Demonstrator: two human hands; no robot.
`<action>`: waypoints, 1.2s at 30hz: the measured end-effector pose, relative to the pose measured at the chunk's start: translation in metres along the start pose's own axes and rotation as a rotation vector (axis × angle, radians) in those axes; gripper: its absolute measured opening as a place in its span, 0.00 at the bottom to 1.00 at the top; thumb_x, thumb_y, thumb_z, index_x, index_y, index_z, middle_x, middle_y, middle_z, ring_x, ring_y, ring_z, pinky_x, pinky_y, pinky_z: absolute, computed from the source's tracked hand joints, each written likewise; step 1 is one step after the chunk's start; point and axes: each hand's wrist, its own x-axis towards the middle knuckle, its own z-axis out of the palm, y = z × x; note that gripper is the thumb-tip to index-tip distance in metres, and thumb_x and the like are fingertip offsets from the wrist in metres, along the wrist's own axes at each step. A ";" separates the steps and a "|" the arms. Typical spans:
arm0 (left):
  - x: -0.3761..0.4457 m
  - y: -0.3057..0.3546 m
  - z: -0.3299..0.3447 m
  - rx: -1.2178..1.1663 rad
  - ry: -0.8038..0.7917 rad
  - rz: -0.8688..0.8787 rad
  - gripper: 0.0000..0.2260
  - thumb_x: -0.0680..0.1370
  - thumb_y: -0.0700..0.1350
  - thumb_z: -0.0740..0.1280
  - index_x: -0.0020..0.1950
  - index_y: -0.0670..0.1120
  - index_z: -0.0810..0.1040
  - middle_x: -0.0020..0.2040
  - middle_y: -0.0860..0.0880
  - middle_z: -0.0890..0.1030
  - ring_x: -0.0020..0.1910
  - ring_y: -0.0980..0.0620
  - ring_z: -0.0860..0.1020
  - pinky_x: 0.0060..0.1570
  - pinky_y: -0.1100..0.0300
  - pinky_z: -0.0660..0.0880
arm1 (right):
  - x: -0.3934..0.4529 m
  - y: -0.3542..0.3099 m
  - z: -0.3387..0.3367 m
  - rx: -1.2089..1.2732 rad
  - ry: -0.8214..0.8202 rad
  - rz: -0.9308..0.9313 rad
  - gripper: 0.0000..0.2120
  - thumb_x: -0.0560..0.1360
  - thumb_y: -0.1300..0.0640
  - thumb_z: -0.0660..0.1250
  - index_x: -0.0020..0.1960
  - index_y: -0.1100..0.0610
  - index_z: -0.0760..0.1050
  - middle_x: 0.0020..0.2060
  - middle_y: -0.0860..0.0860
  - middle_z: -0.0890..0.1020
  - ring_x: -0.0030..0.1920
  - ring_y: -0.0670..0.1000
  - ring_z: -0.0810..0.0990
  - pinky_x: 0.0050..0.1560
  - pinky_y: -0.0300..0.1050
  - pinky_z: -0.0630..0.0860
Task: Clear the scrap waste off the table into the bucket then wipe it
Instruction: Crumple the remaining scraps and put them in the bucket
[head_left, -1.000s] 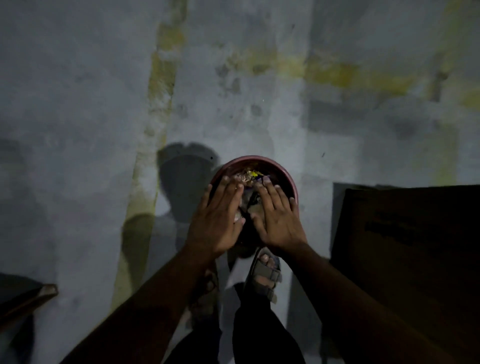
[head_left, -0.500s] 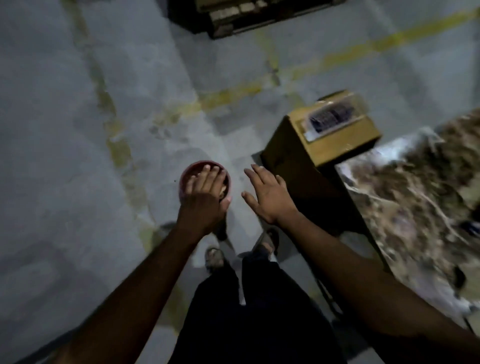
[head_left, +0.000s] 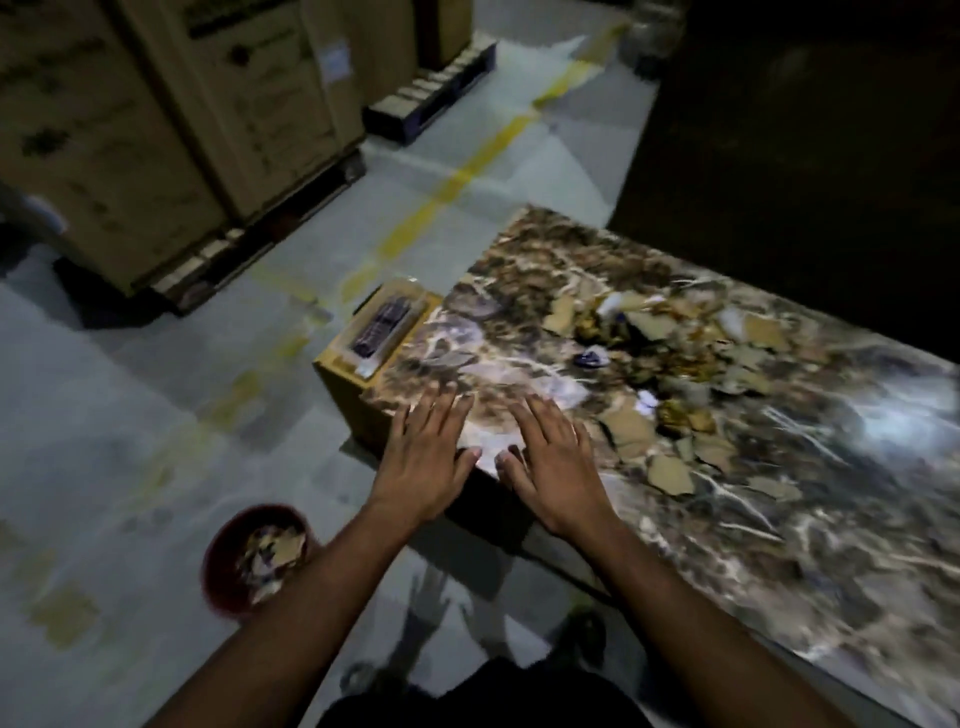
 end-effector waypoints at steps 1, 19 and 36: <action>0.013 0.027 0.004 0.012 -0.018 0.023 0.33 0.78 0.62 0.48 0.80 0.49 0.62 0.78 0.46 0.67 0.77 0.44 0.63 0.74 0.42 0.59 | -0.008 0.026 -0.011 0.004 0.018 0.032 0.30 0.81 0.38 0.50 0.81 0.46 0.54 0.82 0.47 0.54 0.81 0.49 0.49 0.77 0.60 0.53; 0.099 0.182 0.119 -0.075 -0.264 0.223 0.46 0.75 0.75 0.51 0.82 0.49 0.39 0.83 0.49 0.38 0.81 0.48 0.40 0.78 0.49 0.44 | -0.111 0.294 -0.011 0.059 0.220 0.962 0.36 0.79 0.37 0.48 0.82 0.53 0.49 0.82 0.59 0.52 0.81 0.59 0.49 0.79 0.64 0.49; 0.196 0.147 0.106 -0.426 -0.126 0.297 0.37 0.79 0.66 0.60 0.82 0.56 0.48 0.83 0.55 0.45 0.80 0.54 0.43 0.77 0.49 0.45 | 0.013 0.247 -0.044 0.450 0.540 0.680 0.22 0.82 0.56 0.64 0.75 0.47 0.67 0.76 0.49 0.67 0.74 0.52 0.67 0.71 0.63 0.70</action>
